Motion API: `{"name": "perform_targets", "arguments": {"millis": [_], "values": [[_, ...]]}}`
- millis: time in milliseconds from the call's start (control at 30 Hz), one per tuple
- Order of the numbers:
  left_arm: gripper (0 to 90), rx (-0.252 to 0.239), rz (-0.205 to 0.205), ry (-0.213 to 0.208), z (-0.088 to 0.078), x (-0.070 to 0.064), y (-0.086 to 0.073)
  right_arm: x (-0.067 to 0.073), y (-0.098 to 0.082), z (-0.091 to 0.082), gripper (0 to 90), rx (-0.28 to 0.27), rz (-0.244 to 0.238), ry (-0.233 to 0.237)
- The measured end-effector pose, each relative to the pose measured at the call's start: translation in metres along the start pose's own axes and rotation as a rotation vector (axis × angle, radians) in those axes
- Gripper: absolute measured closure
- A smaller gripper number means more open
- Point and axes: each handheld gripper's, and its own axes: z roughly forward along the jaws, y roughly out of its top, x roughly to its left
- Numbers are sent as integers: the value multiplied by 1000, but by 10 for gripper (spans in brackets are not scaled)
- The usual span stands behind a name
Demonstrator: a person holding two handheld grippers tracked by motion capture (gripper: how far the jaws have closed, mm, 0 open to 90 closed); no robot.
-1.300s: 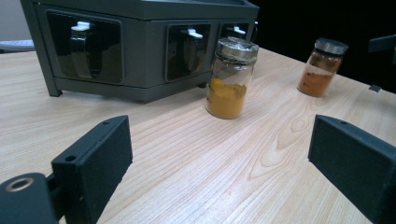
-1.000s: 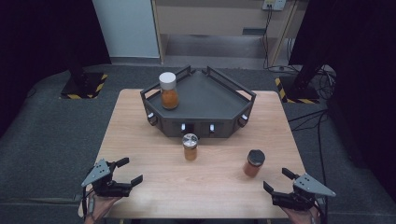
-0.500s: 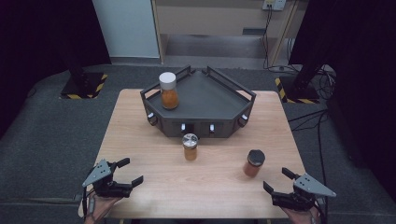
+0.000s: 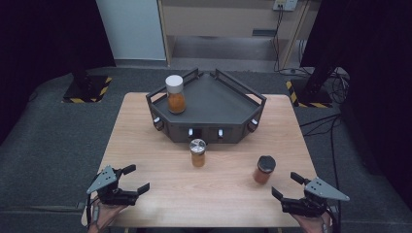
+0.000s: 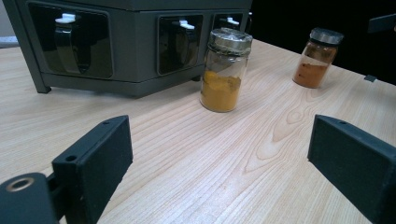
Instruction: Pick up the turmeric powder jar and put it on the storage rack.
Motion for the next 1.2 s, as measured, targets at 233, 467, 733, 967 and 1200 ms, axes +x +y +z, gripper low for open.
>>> {"name": "perform_targets", "arguments": {"millis": [233,467,733,967,1200], "values": [[57,2,4,0,0,0,0,-2,13,4,86,-1,4,39],[57,4,5,-4,0,0,1,-2,32,13,86,-6,-12,81],[58,8,5,-5,1,0,1,0,51,30,86,17,-49,128],[57,9,4,-6,1,0,1,-2,64,47,87,24,-45,182],[53,8,-4,-6,1,0,1,2,80,67,88,31,-78,221]]}}
